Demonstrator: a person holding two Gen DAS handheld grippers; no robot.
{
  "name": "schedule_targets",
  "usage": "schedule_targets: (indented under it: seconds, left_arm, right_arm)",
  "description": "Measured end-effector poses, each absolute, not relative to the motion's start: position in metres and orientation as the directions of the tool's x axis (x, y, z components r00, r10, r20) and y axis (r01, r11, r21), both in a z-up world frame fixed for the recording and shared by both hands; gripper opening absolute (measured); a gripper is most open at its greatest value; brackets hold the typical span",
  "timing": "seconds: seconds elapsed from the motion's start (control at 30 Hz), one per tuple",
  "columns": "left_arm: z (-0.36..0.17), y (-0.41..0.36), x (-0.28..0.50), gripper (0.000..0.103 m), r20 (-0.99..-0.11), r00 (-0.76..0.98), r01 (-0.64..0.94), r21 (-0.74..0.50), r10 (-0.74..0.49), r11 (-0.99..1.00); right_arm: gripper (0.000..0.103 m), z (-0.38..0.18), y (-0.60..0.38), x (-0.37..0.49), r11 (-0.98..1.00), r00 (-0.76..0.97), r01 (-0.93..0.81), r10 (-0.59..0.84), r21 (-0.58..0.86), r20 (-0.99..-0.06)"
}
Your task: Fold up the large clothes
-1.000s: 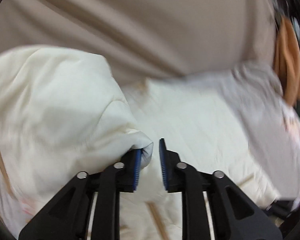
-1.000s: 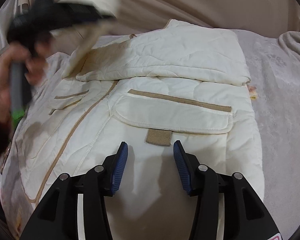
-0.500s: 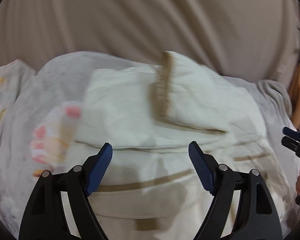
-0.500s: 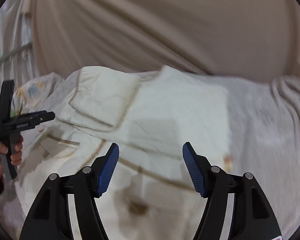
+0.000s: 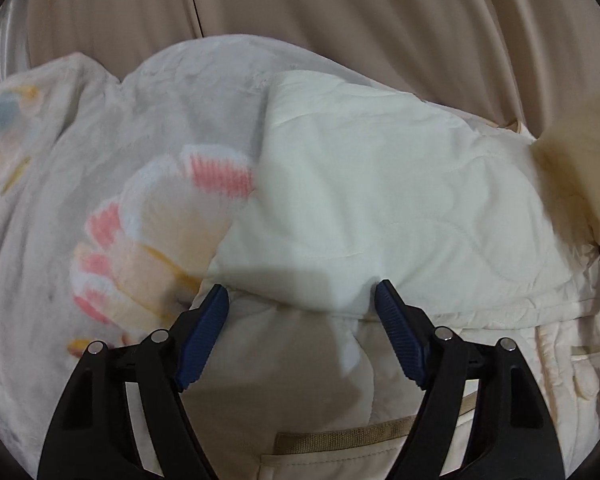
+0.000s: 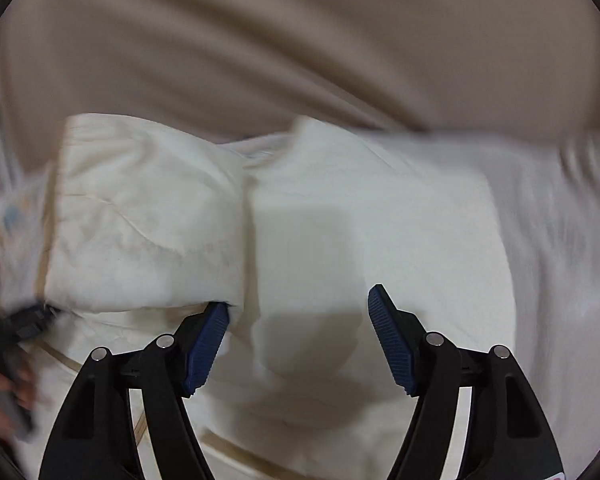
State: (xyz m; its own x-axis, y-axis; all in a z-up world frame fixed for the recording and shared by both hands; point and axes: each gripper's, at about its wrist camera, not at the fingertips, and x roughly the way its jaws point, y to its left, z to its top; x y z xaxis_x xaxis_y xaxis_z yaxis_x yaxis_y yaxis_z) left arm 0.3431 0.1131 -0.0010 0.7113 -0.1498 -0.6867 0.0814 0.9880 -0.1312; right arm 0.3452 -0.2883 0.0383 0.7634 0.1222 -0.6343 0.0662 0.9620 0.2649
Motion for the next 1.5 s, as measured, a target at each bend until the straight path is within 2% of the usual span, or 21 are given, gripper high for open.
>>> schedule_targets:
  seconds: [0.03, 0.1, 0.27, 0.43, 0.5, 0.53, 0.57, 0.6, 0.63, 0.73, 0.8, 0.83, 0.9, 0.93, 0.97, 1.03, 1.1, 1.2, 1.33, 1.5]
  left_arm:
    - [-0.001, 0.113, 0.343, 0.073, -0.687, 0.711, 0.08, -0.13, -0.148, 0.988]
    - [0.002, 0.114, 0.34, 0.072, -0.684, 0.717, 0.07, -0.126, -0.138, 0.99]
    - [0.022, 0.126, 0.324, 0.073, -0.647, 0.714, 0.092, -0.292, -0.267, 0.952]
    - [0.023, 0.121, 0.327, 0.09, -0.652, 0.598, 0.125, -0.5, -0.467, 0.857]
    - [0.014, 0.119, 0.338, 0.09, -0.671, 0.572, 0.09, -0.521, -0.472, 0.849]
    - [0.011, 0.119, 0.339, 0.085, -0.676, 0.576, 0.07, -0.519, -0.459, 0.852]
    - [0.009, 0.12, 0.343, 0.077, -0.68, 0.589, 0.048, -0.511, -0.438, 0.858]
    - [0.01, 0.122, 0.347, 0.052, -0.683, 0.605, 0.037, -0.489, -0.409, 0.871]
    - [0.013, 0.123, 0.35, 0.038, -0.69, 0.62, 0.028, -0.458, -0.375, 0.888]
    - [0.023, 0.126, 0.351, 0.021, -0.68, 0.67, 0.029, -0.374, -0.296, 0.927]
    - [0.019, 0.123, 0.352, 0.018, -0.696, 0.673, 0.029, -0.314, -0.251, 0.949]
    - [0.014, 0.12, 0.353, 0.018, -0.706, 0.667, 0.03, -0.295, -0.239, 0.955]
    - [0.001, 0.119, 0.355, 0.018, -0.721, 0.658, 0.024, -0.267, -0.216, 0.963]
    - [-0.003, 0.119, 0.354, 0.018, -0.722, 0.657, 0.026, -0.267, -0.218, 0.963]
    - [-0.004, 0.118, 0.353, 0.019, -0.72, 0.66, 0.027, -0.26, -0.213, 0.965]
    - [0.003, 0.12, 0.346, 0.02, -0.717, 0.671, 0.025, -0.235, -0.19, 0.972]
    - [0.017, 0.124, 0.329, 0.021, -0.7, 0.696, 0.033, -0.195, -0.163, 0.98]
    - [0.054, 0.125, 0.306, 0.021, -0.637, 0.759, 0.068, -0.131, -0.136, 0.989]
    - [0.093, 0.104, 0.328, 0.032, -0.578, 0.804, 0.1, -0.095, -0.137, 0.99]
    - [0.095, 0.065, 0.397, 0.032, -0.594, 0.772, 0.155, -0.17, -0.226, 0.973]
  right_arm:
    - [0.068, 0.029, -0.319, 0.334, 0.927, 0.749, 0.132, 0.139, 0.352, -0.648]
    - [0.069, 0.019, -0.355, 0.312, 0.891, 0.755, 0.224, 0.098, 0.396, -0.648]
    - [0.069, 0.023, -0.389, 0.285, 0.872, 0.783, 0.202, 0.13, 0.446, -0.609]
    - [0.069, 0.039, -0.381, 0.312, 0.862, 0.798, 0.12, 0.212, 0.492, -0.565]
    - [0.069, 0.029, -0.379, 0.327, 0.842, 0.774, 0.133, 0.241, 0.522, -0.585]
    - [0.066, 0.025, -0.376, 0.334, 0.839, 0.761, 0.139, 0.25, 0.527, -0.598]
    - [0.044, 0.022, -0.369, 0.341, 0.84, 0.75, 0.134, 0.26, 0.525, -0.608]
    - [0.027, 0.024, -0.361, 0.345, 0.848, 0.742, 0.113, 0.274, 0.518, -0.612]
    - [0.015, 0.03, -0.353, 0.345, 0.859, 0.744, 0.087, 0.281, 0.504, -0.607]
    - [0.008, 0.067, -0.334, 0.317, 0.871, 0.821, -0.044, 0.311, 0.49, -0.478]
    - [0.007, 0.07, -0.332, 0.305, 0.881, 0.841, -0.054, 0.294, 0.47, -0.455]
    - [0.007, 0.059, -0.334, 0.309, 0.895, 0.826, -0.02, 0.266, 0.446, -0.497]
    - [0.007, 0.012, -0.339, 0.331, 0.918, 0.72, 0.079, 0.217, 0.389, -0.659]
    - [0.005, -0.007, -0.342, 0.336, 0.91, 0.683, 0.087, 0.241, 0.405, -0.689]
    - [0.003, -0.012, -0.346, 0.334, 0.897, 0.681, 0.091, 0.261, 0.434, -0.684]
    - [0.009, 0.004, -0.349, 0.323, 0.892, 0.708, 0.11, 0.239, 0.438, -0.664]
    - [0.016, 0.032, -0.35, 0.31, 0.922, 0.746, 0.124, 0.157, 0.367, -0.647]
    - [0.017, 0.078, -0.337, 0.301, 0.959, 0.811, 0.136, 0.035, 0.247, -0.584]
    - [0.017, 0.111, -0.278, 0.336, 0.972, 0.819, -0.018, 0.148, 0.233, -0.555]
    - [0.017, 0.096, -0.179, 0.414, 0.952, 0.743, -0.197, 0.302, 0.235, -0.597]
